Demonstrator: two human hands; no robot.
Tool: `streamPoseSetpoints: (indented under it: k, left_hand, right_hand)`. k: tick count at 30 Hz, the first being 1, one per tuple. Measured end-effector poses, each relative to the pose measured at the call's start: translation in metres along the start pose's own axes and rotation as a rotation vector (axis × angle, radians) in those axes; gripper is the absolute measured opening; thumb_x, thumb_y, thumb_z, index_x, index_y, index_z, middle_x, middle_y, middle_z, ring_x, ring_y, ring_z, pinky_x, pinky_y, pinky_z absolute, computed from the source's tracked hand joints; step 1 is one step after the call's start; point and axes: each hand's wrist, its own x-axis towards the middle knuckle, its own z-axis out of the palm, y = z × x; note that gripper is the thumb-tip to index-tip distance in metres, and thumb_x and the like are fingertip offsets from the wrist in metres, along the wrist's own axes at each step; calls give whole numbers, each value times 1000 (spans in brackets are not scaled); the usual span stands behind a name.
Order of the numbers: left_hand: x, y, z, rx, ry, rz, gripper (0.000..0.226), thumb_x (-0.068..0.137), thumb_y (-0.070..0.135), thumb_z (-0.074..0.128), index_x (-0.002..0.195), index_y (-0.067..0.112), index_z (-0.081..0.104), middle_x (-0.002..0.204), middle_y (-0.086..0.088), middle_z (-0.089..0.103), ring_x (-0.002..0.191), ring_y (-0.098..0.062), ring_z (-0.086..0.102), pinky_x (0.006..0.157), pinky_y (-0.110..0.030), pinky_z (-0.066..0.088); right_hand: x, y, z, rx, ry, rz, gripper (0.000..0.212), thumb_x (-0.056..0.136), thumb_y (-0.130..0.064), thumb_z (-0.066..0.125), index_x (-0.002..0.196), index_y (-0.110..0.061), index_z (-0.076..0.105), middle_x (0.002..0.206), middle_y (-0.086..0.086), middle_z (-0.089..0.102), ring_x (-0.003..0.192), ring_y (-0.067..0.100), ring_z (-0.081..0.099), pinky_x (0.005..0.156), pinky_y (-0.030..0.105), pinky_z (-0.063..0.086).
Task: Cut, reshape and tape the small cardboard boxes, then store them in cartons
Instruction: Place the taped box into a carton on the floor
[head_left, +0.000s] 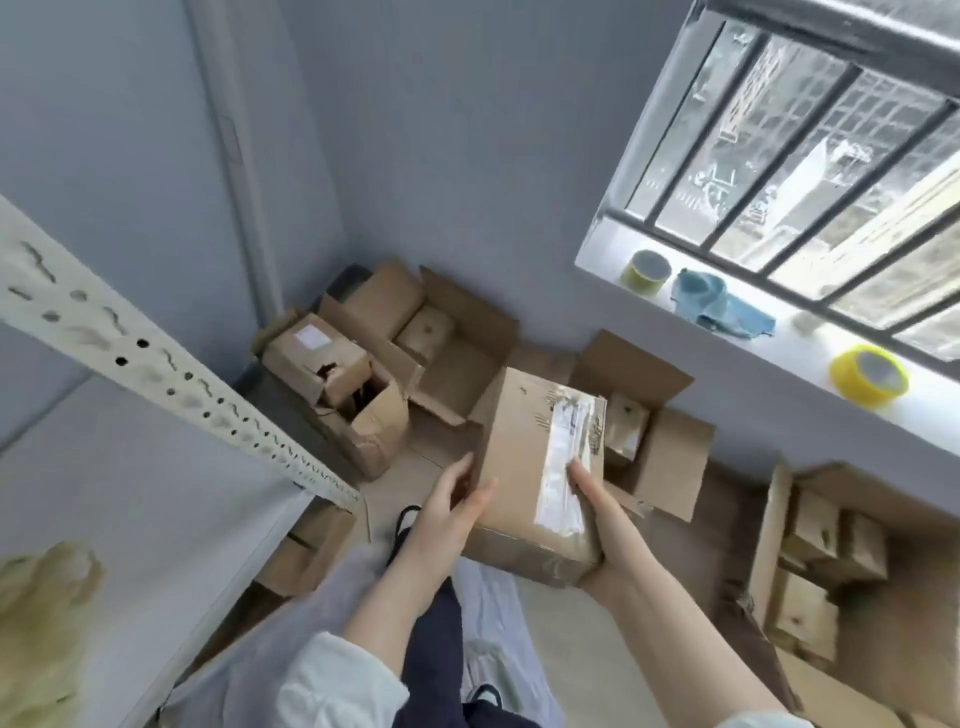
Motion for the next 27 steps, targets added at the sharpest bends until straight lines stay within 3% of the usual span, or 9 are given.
streamPoseSetpoints:
  k: [4,7,12,15,17,19,22,25,27]
  left_hand:
    - [72,7,-12,-15,74,-61,48,92,40,50,136,25,40,131,8,49,114,-7,46,86,-19,37]
    - [156,22,-23,8,84,-119,43,93,39,48,131,21,38,124,7,49,109,-6,46,82,-18,34]
    - [282,2,-34,51,98,-178,39,90,41,51,122,19,45,124,2,53,111,-9,49,87,-22,35]
    - [369,-27,-35,97,167,-199,34,93,39,48,119,19,46,115,4,53,102,-7,47,80,-21,33]
    - [428,-57,-36,129,209,-199,35,95,38,45,124,19,44,116,7,50,105,-8,45,84,-22,32]
    - [488,-90,-41,145,265,-183,38,95,37,44,130,21,43,123,6,50,111,-11,45,91,-25,33]
    - [578,-145,-47,234,372,-173,41,94,40,44,132,23,48,134,-1,51,122,-22,45,103,-38,37]
    - [643,-184,-47,221,381,-210,44,95,40,44,135,22,42,135,-5,47,125,-26,43,102,-41,39]
    - [681,-212,-46,170,394,-220,45,95,35,46,135,16,40,132,-8,49,121,-25,46,92,-33,40]
  right_hand:
    - [56,-21,16,-23,24,-5,42,84,-48,57,117,-21,63,105,4,72,100,24,67,77,36,51]
    - [120,-51,38,-28,34,-31,25,90,-38,53,107,-23,63,92,-4,74,91,17,66,70,32,48]
    - [238,-83,48,14,95,-22,9,91,-35,54,87,-29,58,78,-14,61,83,10,54,91,30,34]
    - [343,-91,40,-78,116,-11,24,88,-43,57,100,-24,65,93,-4,74,95,14,65,89,33,47]
    - [417,-91,35,-126,113,-10,31,89,-43,56,108,-20,64,102,0,72,97,19,66,85,35,51]
    - [486,-91,32,-167,122,11,37,88,-41,59,118,-19,58,114,0,66,107,20,60,94,37,48]
    - [580,-89,27,-209,73,35,35,94,-33,54,124,-14,52,110,-1,62,100,13,58,74,23,52]
    - [655,-79,19,-266,125,63,49,94,-35,53,134,-8,43,129,8,54,120,25,49,101,38,45]
    - [707,-68,15,-300,179,67,48,94,-34,53,131,-4,45,121,11,56,119,30,50,104,42,42]
